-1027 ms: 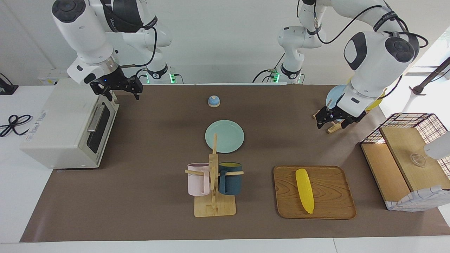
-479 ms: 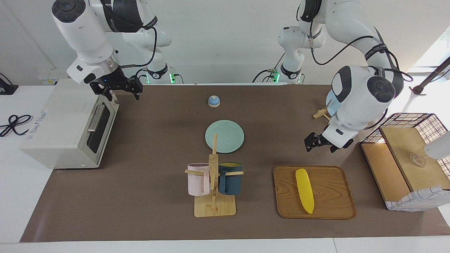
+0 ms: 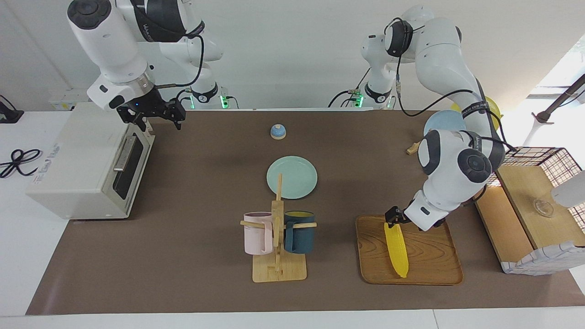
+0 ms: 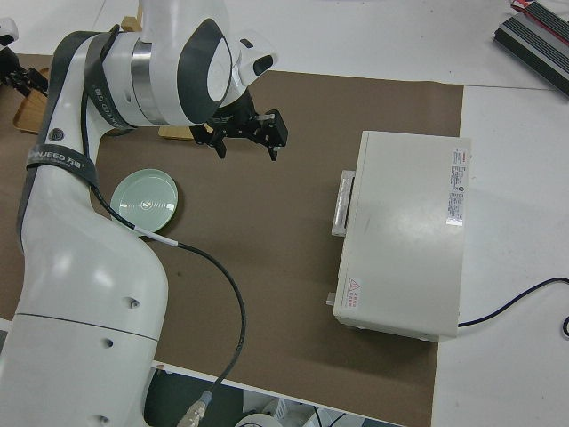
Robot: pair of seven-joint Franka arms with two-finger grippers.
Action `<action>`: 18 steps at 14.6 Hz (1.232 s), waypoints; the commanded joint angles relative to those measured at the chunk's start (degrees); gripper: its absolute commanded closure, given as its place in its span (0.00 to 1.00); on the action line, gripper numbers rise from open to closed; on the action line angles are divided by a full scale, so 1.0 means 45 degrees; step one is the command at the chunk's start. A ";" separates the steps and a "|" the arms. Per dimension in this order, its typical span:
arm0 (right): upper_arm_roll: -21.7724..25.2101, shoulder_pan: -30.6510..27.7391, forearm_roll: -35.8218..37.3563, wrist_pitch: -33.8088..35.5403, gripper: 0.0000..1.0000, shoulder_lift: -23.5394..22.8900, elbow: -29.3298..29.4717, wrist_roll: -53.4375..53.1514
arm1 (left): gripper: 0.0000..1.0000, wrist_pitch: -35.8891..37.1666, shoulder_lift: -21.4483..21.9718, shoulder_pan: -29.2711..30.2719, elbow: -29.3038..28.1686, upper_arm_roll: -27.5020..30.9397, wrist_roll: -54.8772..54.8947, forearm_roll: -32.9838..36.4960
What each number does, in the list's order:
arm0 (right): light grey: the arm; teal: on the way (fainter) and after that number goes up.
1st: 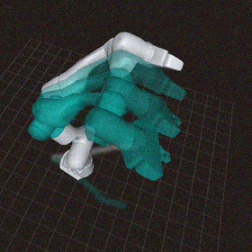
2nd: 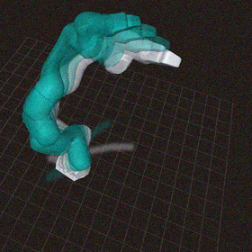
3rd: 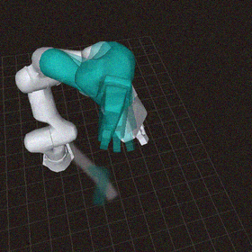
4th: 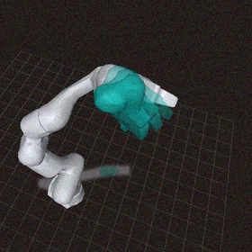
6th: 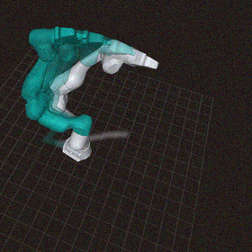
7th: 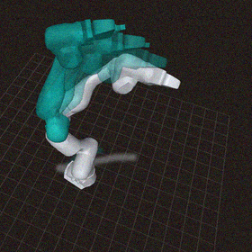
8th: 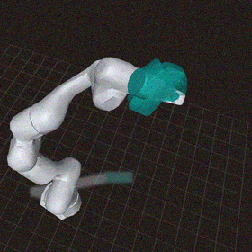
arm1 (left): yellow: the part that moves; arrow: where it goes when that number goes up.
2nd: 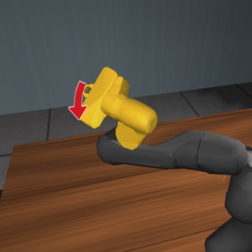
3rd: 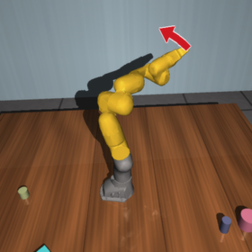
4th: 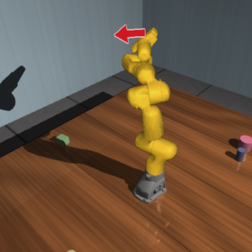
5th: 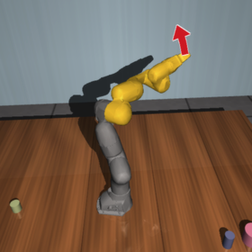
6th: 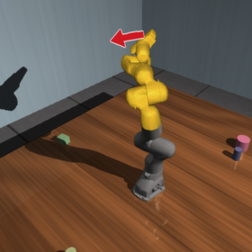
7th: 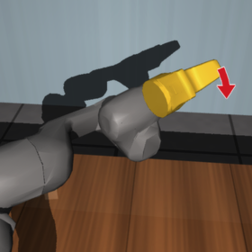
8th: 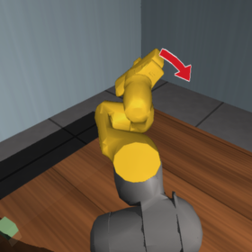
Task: Put corn in oven
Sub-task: 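Reach the left gripper down to the yellow corn on the wooden tray, then close the left gripper on the corn and lift it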
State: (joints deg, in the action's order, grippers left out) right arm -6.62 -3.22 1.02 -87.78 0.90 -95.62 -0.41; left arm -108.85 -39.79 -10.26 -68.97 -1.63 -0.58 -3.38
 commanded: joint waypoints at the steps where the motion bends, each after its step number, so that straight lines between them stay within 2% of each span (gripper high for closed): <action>1: 0.0026 -0.0047 -0.0285 -0.0005 0.00 0.0152 -0.0098 -0.0144 | 0.00 -0.0825 -0.0512 -0.0025 0.0330 0.0050 0.0286 -0.0088; 3: 0.0026 -0.0047 -0.0285 -0.0005 0.00 0.0152 -0.0098 -0.0144 | 0.00 -0.1492 -0.0493 -0.0026 -0.0179 0.0050 0.0305 -0.0011; 8: 0.0026 -0.0047 -0.0285 -0.0005 0.00 0.0152 -0.0098 -0.0164 | 0.00 -0.1865 -0.1000 -0.0221 -0.0200 0.0070 0.0325 0.0009; 14: 0.0026 -0.0047 -0.0285 -0.0005 0.00 0.0152 -0.0098 -0.0164 | 0.00 -0.2059 -0.1001 -0.0201 -0.0258 0.0070 0.0618 0.0243; 18: 0.0026 -0.0047 -0.0285 -0.0005 0.00 0.0152 -0.0098 -0.0164 | 0.04 -0.2841 -0.0904 -0.0260 -0.0883 0.0089 0.0618 0.0204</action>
State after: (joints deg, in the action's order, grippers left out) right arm -6.62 -3.22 1.02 -87.78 0.90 -95.62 -0.41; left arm -119.06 -44.52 -11.05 -70.66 -1.61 1.62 -3.10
